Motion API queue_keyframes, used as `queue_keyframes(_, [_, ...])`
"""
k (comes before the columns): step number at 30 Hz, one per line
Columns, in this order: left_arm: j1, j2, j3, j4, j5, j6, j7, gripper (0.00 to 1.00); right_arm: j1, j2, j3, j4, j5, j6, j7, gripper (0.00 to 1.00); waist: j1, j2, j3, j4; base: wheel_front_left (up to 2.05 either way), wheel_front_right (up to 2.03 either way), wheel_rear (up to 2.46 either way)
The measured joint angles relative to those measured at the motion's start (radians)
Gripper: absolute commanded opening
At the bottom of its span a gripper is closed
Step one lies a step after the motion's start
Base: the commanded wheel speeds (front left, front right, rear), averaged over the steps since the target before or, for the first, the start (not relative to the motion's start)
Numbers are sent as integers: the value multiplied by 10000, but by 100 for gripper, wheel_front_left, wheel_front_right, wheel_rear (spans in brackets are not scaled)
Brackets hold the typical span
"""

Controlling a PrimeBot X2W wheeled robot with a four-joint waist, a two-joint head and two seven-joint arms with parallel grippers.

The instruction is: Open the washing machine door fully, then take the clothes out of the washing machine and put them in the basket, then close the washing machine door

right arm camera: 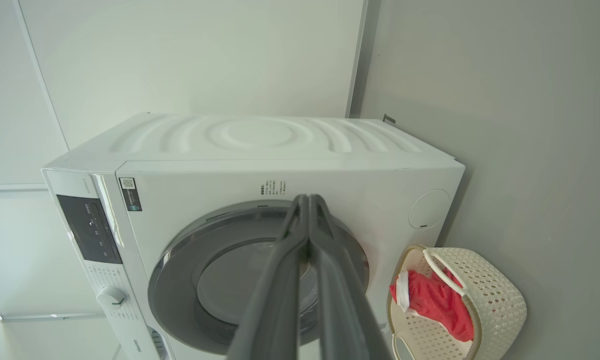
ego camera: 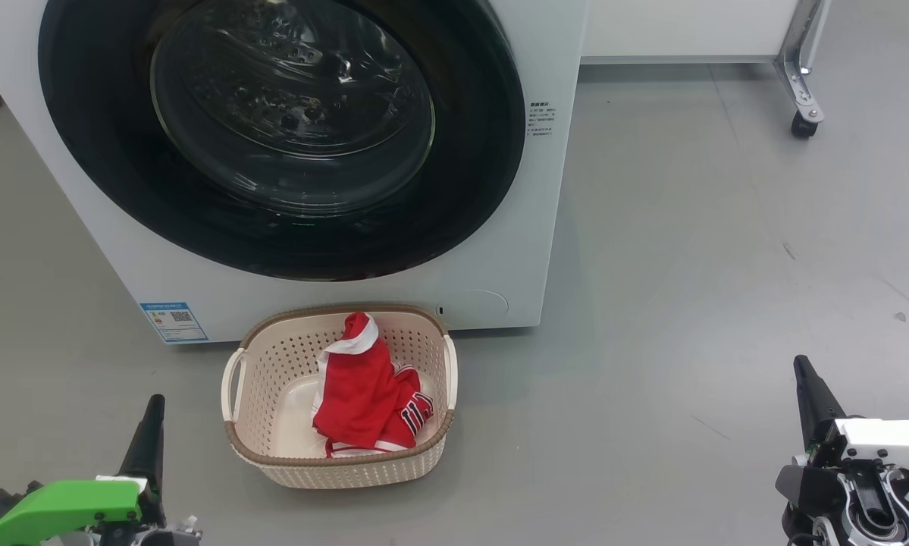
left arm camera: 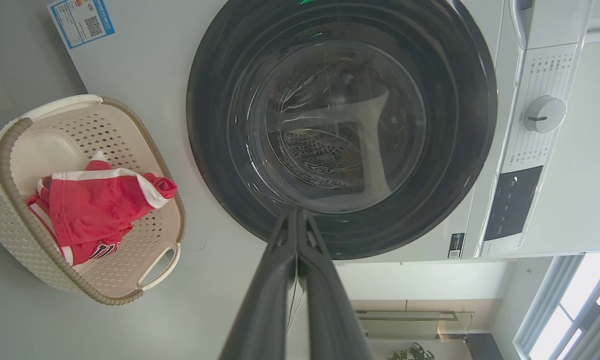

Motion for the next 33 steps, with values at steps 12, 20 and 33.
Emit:
queue_keyframes(12, [-7,0,10,67,0,-25,6,0,-1,0,-8,17,0,6,0,0,0,1,-2,0,0,0,0])
queue_keyframes(20, [-15,-2,15,98,0,-25,29,0,-2,0,-13,38,0,12,2,0,0,0,-3,0,0,0,0])
queue_keyframes(33, [-36,-2,27,134,0,-27,31,0,-3,2,-23,52,0,13,12,0,0,0,-4,1,0,0,0])
